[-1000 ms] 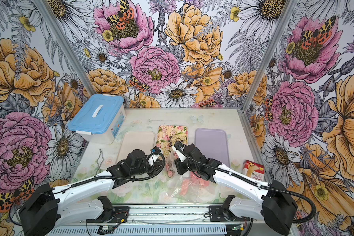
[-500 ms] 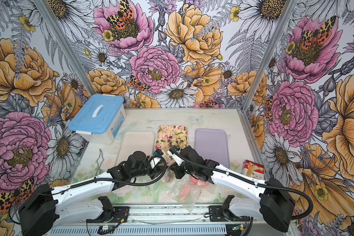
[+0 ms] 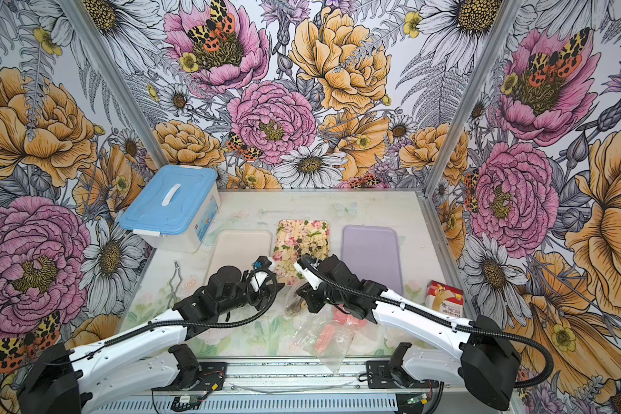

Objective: Pour cookies out of the ziploc bag
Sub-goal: Open the ziploc bag at the center of the board.

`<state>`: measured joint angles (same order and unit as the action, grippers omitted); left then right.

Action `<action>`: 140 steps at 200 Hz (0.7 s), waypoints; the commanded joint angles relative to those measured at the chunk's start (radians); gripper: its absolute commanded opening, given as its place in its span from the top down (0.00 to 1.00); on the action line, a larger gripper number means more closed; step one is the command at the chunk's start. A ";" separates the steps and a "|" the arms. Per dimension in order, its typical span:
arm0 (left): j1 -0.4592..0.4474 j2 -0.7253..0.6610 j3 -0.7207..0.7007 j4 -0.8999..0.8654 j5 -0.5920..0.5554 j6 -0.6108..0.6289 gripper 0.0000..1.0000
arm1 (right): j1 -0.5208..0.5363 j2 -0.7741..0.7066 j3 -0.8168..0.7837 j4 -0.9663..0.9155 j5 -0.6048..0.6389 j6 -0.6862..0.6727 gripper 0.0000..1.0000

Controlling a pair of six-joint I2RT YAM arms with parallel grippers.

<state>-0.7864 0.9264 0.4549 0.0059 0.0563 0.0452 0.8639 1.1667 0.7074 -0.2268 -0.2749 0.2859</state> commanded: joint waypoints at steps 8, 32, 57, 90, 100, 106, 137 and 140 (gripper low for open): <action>0.048 0.013 -0.004 0.012 -0.046 -0.051 0.53 | 0.006 -0.024 0.004 0.041 -0.012 -0.022 1.00; 0.061 0.157 0.053 0.004 0.160 -0.019 0.53 | 0.009 -0.033 0.002 0.047 -0.016 -0.027 1.00; -0.043 0.220 0.074 0.025 0.267 0.064 0.53 | 0.009 -0.051 -0.008 0.055 -0.003 -0.028 1.00; -0.102 0.198 0.055 0.058 0.259 0.094 0.49 | 0.009 -0.053 -0.008 0.058 -0.015 -0.027 1.00; -0.105 0.184 0.046 0.066 0.238 0.097 0.48 | 0.011 -0.050 -0.008 0.061 -0.026 -0.026 1.00; -0.111 0.176 0.044 0.070 0.228 0.097 0.47 | 0.012 -0.049 -0.007 0.063 -0.030 -0.027 1.00; -0.115 0.158 0.037 0.080 0.201 0.100 0.45 | 0.020 -0.048 -0.005 0.067 -0.049 -0.029 1.00; -0.116 0.157 0.037 0.080 0.195 0.101 0.45 | 0.020 -0.048 -0.006 0.066 -0.051 -0.030 1.00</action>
<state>-0.8944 1.1042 0.4969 0.0418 0.2703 0.1230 0.8719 1.1370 0.6945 -0.2169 -0.2935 0.2676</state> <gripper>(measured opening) 0.547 0.042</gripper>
